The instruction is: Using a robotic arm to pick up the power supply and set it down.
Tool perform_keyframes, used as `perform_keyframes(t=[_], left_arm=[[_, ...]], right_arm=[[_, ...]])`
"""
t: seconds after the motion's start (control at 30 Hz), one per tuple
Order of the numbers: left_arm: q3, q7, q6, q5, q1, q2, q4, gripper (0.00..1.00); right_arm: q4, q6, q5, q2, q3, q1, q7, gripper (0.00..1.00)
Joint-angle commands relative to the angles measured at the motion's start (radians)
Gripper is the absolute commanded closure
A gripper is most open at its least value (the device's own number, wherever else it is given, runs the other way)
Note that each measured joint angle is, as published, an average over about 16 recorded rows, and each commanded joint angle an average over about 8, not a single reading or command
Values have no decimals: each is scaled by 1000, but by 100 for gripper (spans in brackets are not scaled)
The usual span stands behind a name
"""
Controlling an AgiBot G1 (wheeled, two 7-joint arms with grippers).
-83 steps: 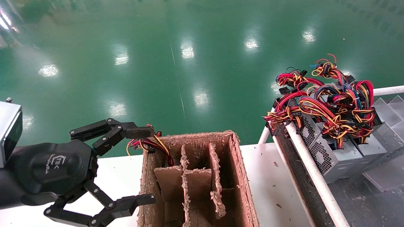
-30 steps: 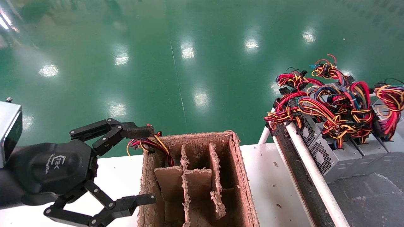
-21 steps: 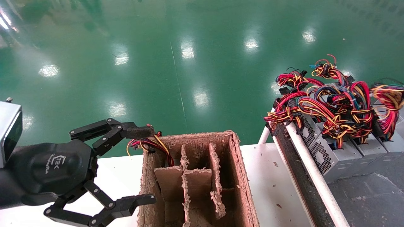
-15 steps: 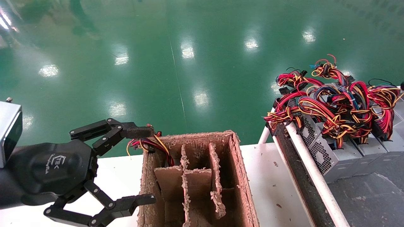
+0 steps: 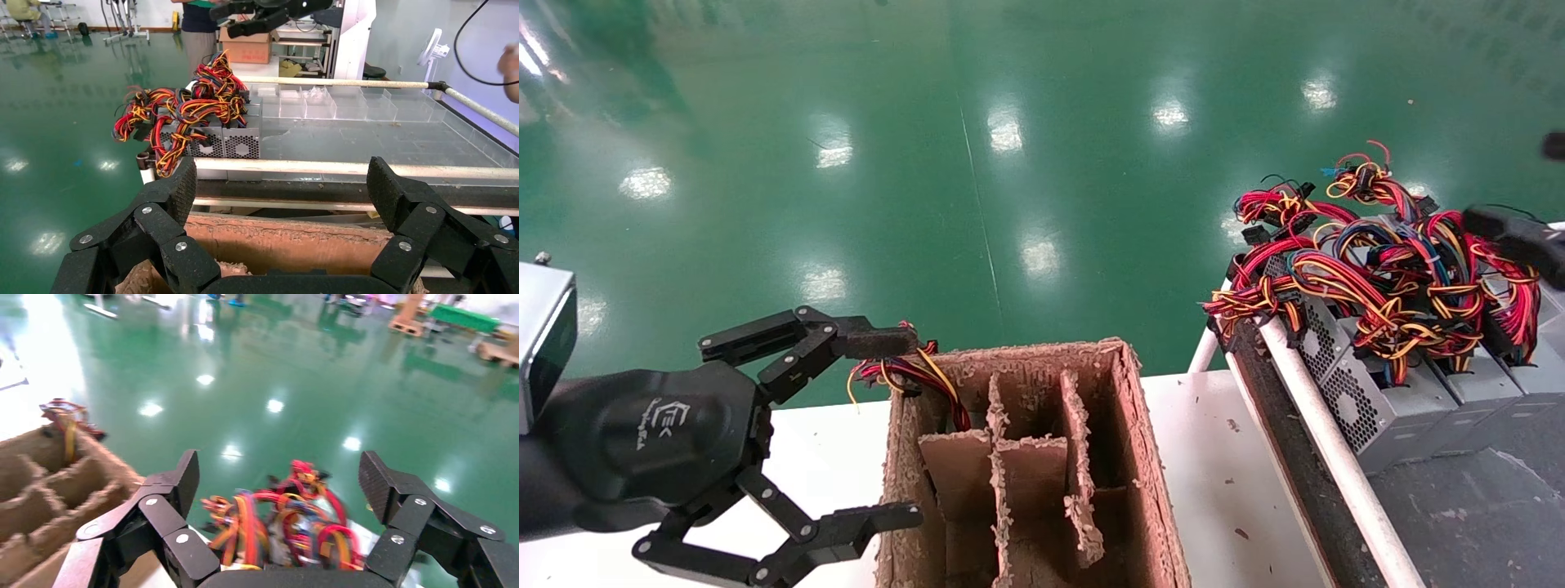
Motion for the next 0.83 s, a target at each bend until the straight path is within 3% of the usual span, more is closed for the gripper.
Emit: perform_keyframes(t=[0.03,0.83], left_arm=[[0,0,0,0,0,0,0,0],[0,0,0,0,0,0,0,0]], right_arm=[[6,-21,-13,-18,16,-5,10,0],[68,-251,-155,-218,190,-66,124,0]])
